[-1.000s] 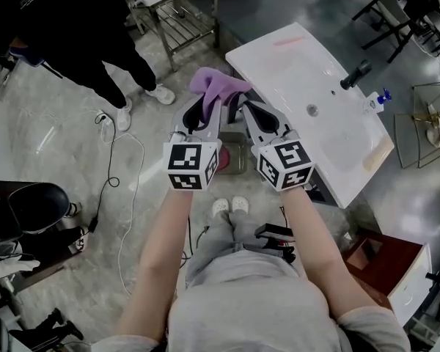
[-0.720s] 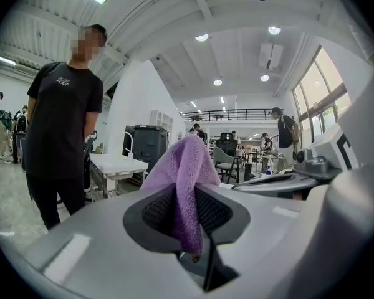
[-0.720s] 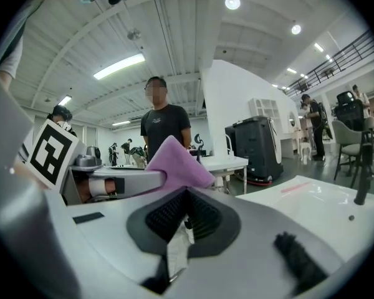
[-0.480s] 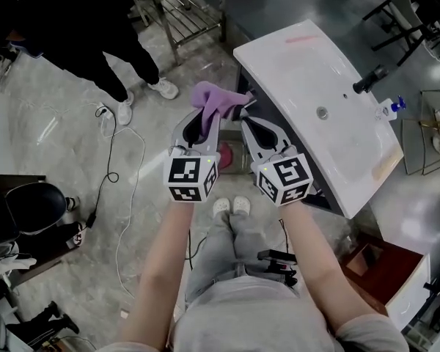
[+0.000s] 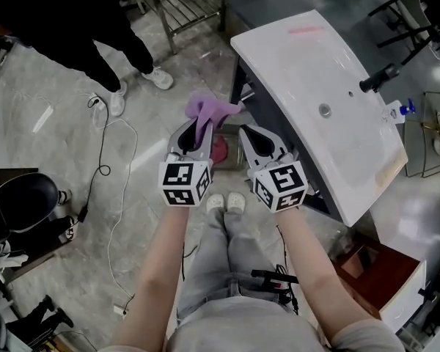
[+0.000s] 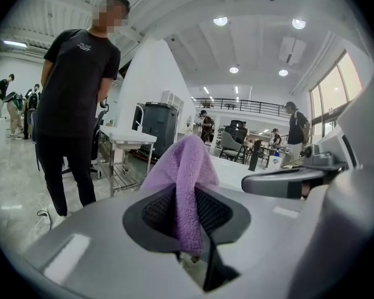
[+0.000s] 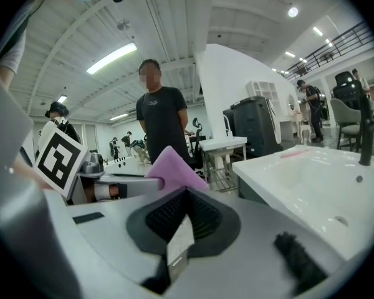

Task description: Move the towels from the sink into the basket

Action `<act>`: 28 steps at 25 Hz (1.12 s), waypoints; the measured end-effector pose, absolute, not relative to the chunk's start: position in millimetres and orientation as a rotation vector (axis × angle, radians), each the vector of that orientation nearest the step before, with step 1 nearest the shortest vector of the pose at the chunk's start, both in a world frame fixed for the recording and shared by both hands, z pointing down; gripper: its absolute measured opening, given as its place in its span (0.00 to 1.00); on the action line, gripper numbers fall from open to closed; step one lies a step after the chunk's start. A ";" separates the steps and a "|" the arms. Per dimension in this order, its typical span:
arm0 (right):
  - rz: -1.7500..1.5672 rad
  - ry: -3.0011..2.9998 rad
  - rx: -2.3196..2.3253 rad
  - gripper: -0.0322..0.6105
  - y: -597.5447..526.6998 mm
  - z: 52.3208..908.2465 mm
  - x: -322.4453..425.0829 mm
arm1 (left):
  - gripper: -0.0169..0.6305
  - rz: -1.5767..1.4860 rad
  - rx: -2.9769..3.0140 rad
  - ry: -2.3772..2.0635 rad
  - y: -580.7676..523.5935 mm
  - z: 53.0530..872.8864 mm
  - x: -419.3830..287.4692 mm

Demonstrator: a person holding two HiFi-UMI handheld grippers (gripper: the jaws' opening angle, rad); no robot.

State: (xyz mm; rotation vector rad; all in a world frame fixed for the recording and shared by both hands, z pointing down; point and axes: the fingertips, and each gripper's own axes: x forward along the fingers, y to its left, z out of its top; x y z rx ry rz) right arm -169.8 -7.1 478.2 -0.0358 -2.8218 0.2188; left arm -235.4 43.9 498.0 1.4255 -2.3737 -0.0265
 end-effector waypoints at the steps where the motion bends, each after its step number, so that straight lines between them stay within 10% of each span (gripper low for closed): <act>1: 0.226 -2.814 -0.035 0.08 -7.9 484.5 -169.2 | 0.15 -0.026 1.415 -2.367 44.1 505.5 -235.1; 28: 0.345 -2.620 -0.030 0.08 -8.3 647.5 -155.7 | 0.16 0.041 1.235 -2.073 48.5 721.1 -219.6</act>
